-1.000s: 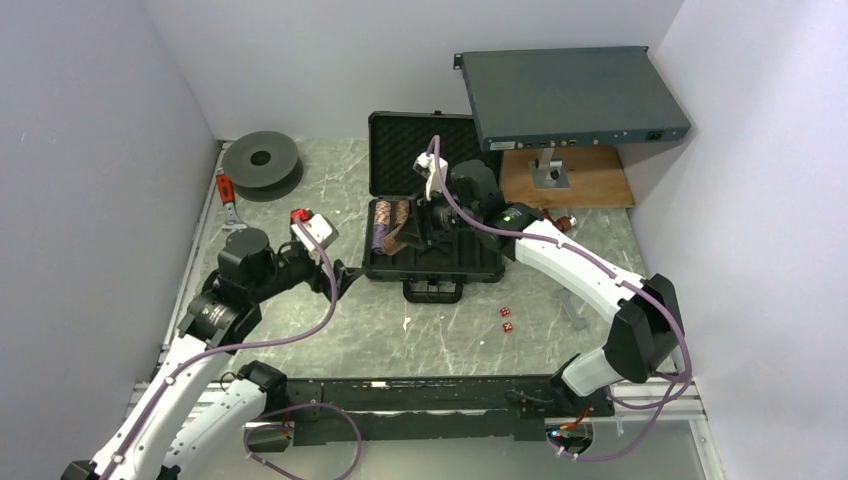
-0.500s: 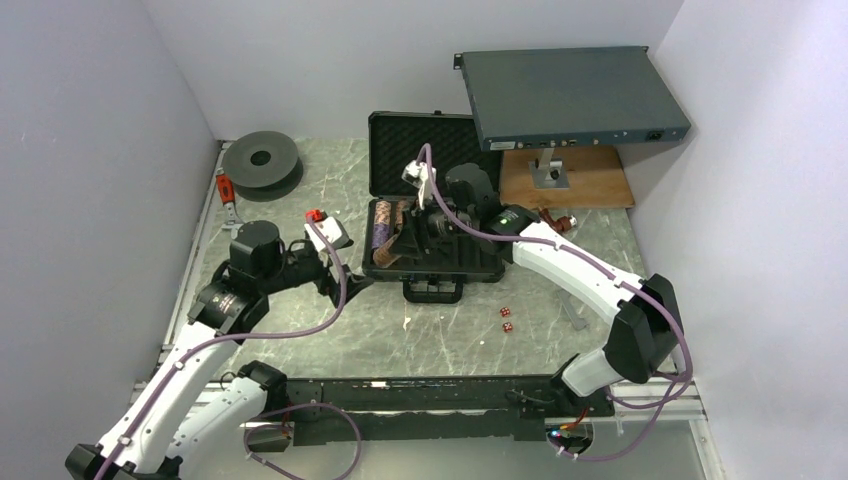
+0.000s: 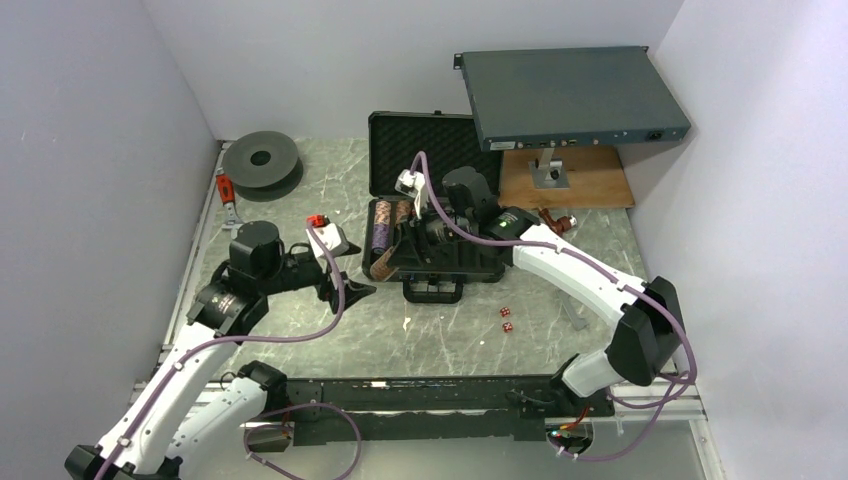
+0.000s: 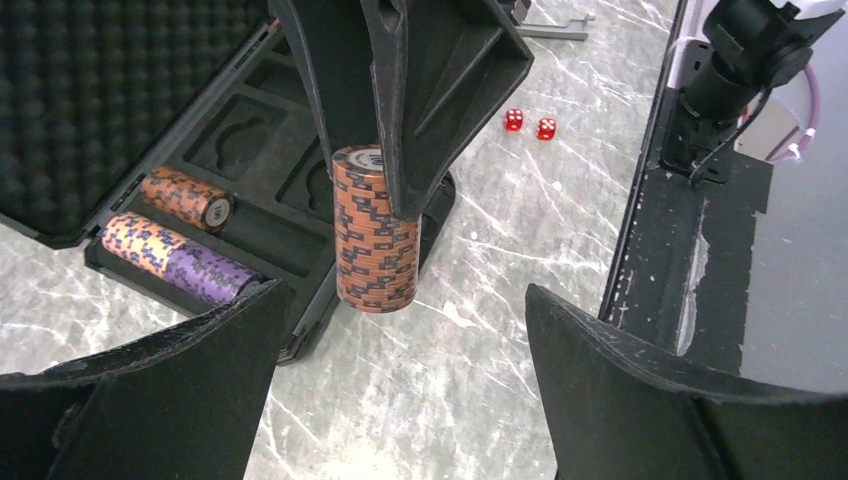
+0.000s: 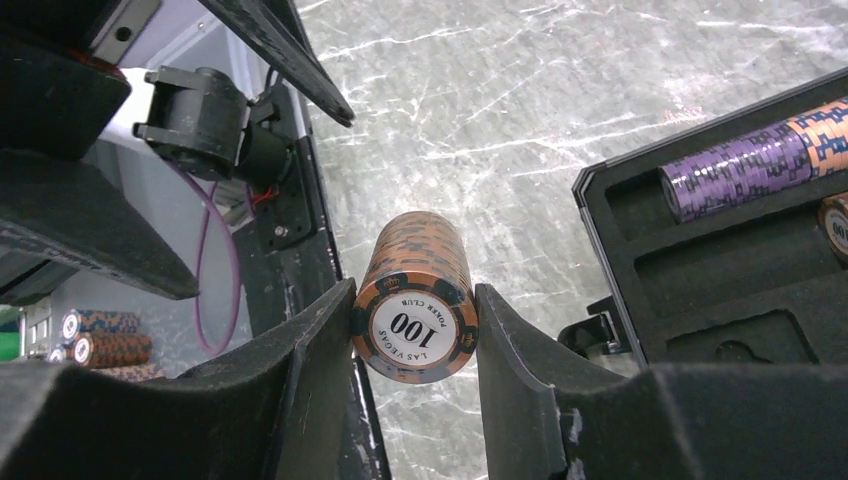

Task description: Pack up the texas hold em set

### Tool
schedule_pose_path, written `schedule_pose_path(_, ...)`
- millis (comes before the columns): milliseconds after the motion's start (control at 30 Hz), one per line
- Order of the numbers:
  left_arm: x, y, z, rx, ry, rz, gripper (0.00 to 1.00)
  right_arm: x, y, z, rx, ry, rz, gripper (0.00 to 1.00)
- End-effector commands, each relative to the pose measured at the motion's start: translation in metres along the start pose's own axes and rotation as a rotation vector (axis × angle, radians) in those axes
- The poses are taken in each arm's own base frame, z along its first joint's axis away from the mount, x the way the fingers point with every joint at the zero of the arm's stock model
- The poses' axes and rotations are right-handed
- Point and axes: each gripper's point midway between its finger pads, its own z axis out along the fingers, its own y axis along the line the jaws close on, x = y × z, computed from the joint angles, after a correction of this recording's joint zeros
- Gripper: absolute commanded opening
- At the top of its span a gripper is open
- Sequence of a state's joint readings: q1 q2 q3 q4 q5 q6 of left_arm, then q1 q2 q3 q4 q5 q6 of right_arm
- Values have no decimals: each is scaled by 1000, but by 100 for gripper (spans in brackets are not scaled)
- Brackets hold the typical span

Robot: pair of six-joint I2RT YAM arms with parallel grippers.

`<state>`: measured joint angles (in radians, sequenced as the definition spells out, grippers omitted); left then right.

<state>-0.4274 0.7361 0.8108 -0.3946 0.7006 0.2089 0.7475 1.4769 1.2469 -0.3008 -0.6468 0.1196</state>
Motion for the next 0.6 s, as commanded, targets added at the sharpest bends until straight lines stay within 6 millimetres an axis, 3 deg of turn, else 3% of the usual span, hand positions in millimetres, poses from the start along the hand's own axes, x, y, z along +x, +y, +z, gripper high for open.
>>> schedule_pose_path(0,-16,-10,-2,67,-33,33,93,-49,40,-22,-95,-130,-146,0)
schedule_pose_path(567,-7,-11,9,128,5,-19,93,-44,72,-24,-212,-110,-179,0)
